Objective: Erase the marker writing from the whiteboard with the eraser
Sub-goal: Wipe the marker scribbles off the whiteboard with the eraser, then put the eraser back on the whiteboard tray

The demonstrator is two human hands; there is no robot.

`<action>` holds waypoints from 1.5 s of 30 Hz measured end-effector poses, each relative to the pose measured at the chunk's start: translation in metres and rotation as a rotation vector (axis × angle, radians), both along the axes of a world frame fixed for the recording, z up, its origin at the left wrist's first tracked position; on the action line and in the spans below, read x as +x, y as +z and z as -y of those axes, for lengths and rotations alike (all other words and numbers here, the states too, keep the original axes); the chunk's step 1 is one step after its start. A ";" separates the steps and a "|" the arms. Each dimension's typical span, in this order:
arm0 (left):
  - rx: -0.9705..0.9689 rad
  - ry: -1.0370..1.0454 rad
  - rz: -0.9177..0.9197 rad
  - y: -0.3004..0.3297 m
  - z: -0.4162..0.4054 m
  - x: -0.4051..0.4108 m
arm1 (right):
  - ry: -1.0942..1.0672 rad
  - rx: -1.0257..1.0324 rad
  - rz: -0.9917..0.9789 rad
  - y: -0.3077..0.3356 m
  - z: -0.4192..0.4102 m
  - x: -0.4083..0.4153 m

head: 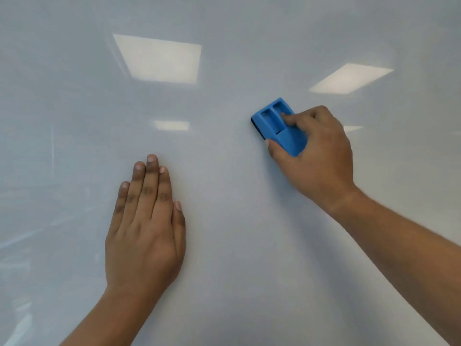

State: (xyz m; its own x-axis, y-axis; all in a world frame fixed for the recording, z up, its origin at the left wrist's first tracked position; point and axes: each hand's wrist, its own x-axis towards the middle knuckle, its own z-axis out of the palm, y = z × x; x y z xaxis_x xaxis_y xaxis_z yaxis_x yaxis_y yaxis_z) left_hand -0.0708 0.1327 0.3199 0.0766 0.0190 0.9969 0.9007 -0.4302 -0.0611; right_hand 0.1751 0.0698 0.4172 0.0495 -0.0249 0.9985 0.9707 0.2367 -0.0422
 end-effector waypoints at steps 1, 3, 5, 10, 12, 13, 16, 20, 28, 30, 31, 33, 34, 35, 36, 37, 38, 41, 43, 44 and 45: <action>0.004 -0.003 0.003 0.000 0.000 0.000 | 0.006 -0.003 -0.038 0.016 -0.001 -0.004; 0.010 -0.007 0.006 -0.001 -0.001 0.001 | 0.009 0.006 0.017 0.011 -0.004 -0.016; 0.010 -0.017 0.004 -0.002 -0.002 0.000 | 0.061 -0.059 0.187 -0.035 -0.003 -0.031; -0.027 -0.034 -0.007 -0.001 0.001 -0.003 | 0.082 -0.390 0.677 -0.168 0.015 -0.035; -0.063 -0.059 -0.013 -0.001 0.006 -0.003 | 0.059 -0.484 0.726 -0.184 0.022 -0.030; -0.088 -0.086 -0.008 -0.002 0.010 -0.004 | 0.069 -0.506 0.687 -0.183 0.027 -0.029; -0.174 -0.251 -0.048 -0.015 0.029 -0.005 | 0.131 -0.505 0.497 -0.172 0.045 -0.032; -0.248 -0.454 -0.404 -0.067 0.064 -0.010 | 0.194 -0.540 0.354 -0.177 0.069 -0.037; -0.468 -0.376 -0.548 -0.146 0.113 -0.023 | 0.142 -0.680 0.420 -0.240 0.108 -0.059; -0.529 -0.427 -0.513 -0.161 0.122 -0.026 | 0.124 -0.776 0.354 -0.253 0.121 -0.059; -0.563 -0.457 -0.492 -0.170 0.126 -0.028 | 0.111 -0.838 0.301 -0.260 0.129 -0.057; -0.634 -0.508 -0.440 -0.190 0.131 -0.033 | 0.097 -0.944 0.184 -0.273 0.144 -0.051; -0.678 -0.533 -0.417 -0.200 0.132 -0.035 | 0.098 -0.986 0.121 -0.281 0.152 -0.047; -0.725 -0.558 -0.401 -0.212 0.133 -0.036 | 0.105 -1.024 0.060 -0.291 0.161 -0.043; -0.772 -0.586 -0.393 -0.223 0.135 -0.038 | 0.115 -1.057 -0.003 -0.302 0.169 -0.040; -0.812 -0.621 -0.390 -0.236 0.137 -0.038 | 0.123 -1.086 -0.062 -0.316 0.178 -0.037; -0.843 -0.647 -0.393 -0.248 0.140 -0.037 | 0.132 -1.102 -0.103 -0.330 0.184 -0.035; -0.882 -0.689 -0.423 -0.285 0.147 -0.030 | 0.123 -1.145 -0.177 -0.372 0.198 -0.030; -0.893 -0.691 -0.483 -0.307 0.150 -0.023 | 0.105 -1.180 -0.213 -0.399 0.206 -0.025; -0.906 -0.676 -0.511 -0.317 0.152 -0.019 | 0.093 -1.205 -0.234 -0.411 0.210 -0.021; -0.932 -0.654 -0.527 -0.327 0.153 -0.014 | 0.081 -1.237 -0.253 -0.422 0.213 -0.016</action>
State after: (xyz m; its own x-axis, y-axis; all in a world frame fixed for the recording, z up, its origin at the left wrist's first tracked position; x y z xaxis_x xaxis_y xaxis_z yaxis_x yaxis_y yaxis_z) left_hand -0.0846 -0.0204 -0.0071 0.7221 0.5073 0.4703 0.4611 -0.8598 0.2195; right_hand 0.1589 -0.1432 -0.0051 0.1996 0.9279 0.3149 0.8875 -0.0350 -0.4594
